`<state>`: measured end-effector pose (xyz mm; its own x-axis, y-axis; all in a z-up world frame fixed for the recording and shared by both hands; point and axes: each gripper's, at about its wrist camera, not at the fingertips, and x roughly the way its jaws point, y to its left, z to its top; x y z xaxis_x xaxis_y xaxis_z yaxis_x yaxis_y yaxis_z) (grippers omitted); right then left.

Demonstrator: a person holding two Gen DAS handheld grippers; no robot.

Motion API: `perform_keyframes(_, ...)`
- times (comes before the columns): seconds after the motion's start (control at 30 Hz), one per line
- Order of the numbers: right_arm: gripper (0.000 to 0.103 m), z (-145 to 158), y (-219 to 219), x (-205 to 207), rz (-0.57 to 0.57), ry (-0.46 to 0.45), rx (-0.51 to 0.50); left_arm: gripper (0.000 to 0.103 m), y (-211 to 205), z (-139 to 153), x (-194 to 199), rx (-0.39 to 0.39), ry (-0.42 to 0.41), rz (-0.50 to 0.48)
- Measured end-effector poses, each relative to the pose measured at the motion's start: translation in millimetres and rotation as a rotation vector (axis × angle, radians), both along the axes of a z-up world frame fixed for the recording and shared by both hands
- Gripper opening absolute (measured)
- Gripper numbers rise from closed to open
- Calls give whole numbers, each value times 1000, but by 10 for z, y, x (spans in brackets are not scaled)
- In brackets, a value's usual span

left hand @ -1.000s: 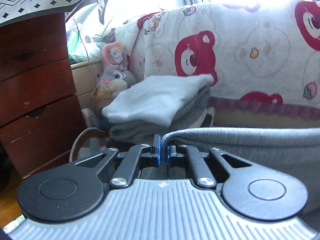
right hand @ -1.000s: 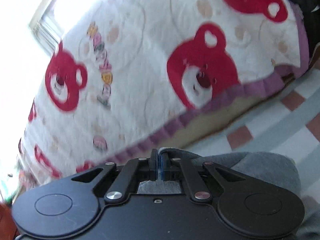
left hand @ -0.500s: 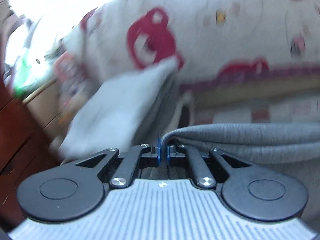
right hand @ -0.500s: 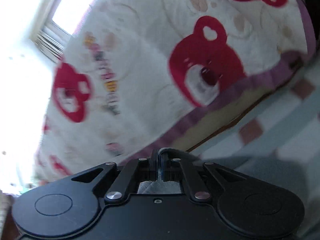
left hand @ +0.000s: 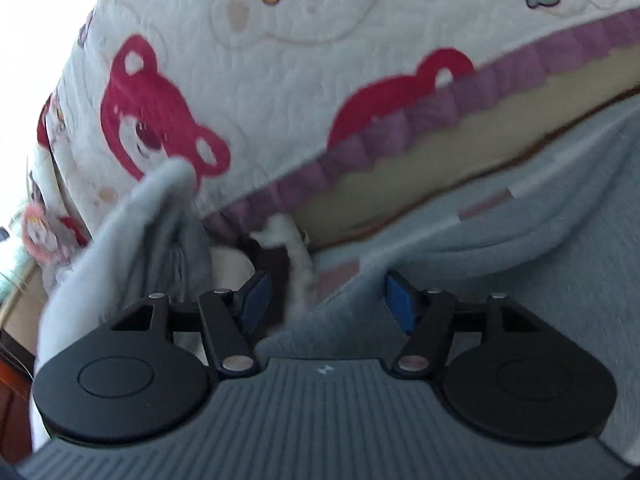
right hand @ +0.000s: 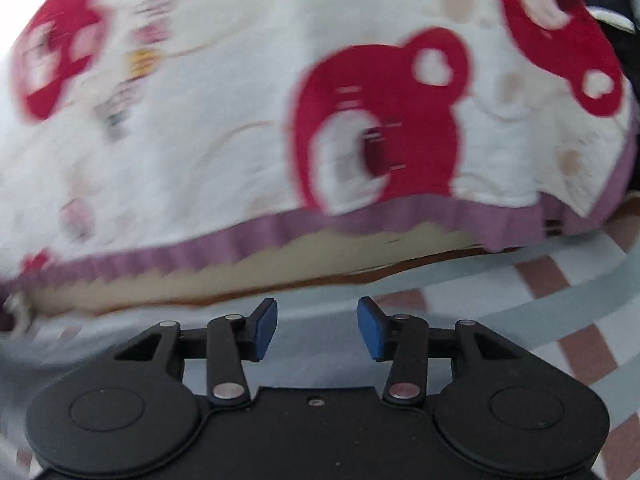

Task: Fold clothes

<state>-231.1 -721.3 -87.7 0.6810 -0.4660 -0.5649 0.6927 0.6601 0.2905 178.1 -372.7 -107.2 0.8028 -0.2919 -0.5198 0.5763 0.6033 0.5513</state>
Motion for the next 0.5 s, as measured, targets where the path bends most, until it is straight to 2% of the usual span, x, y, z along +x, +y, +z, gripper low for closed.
perform_keyframes(0.07,52,-120,175,-53,31,-20,44,63,209,-12,77,-63,88,74)
perform_keyframes(0.17,52,-275,325,29,79,18,105,63,624,-69,184,-234,223,189)
perform_keyframes(0.23,52,-297,469,159,152,107,82,63,912,-181,219,-314,322,269)
perform_keyframes(0.3,52,-263,695,273,253,164,26,63,1211,-342,295,-410,528,367)
perform_keyframes(0.33,52,-261,810,328,312,183,16,63,1399,-468,318,-490,653,428)
perform_keyframes(0.4,52,-277,1031,422,422,228,4,63,1698,-719,331,-642,841,530)
perform_keyframes(0.47,52,-346,1225,525,496,308,-49,62,1903,-928,314,-724,951,608)
perform_keyframes(0.5,52,-405,1309,571,527,349,-74,62,1941,-978,305,-725,959,620)
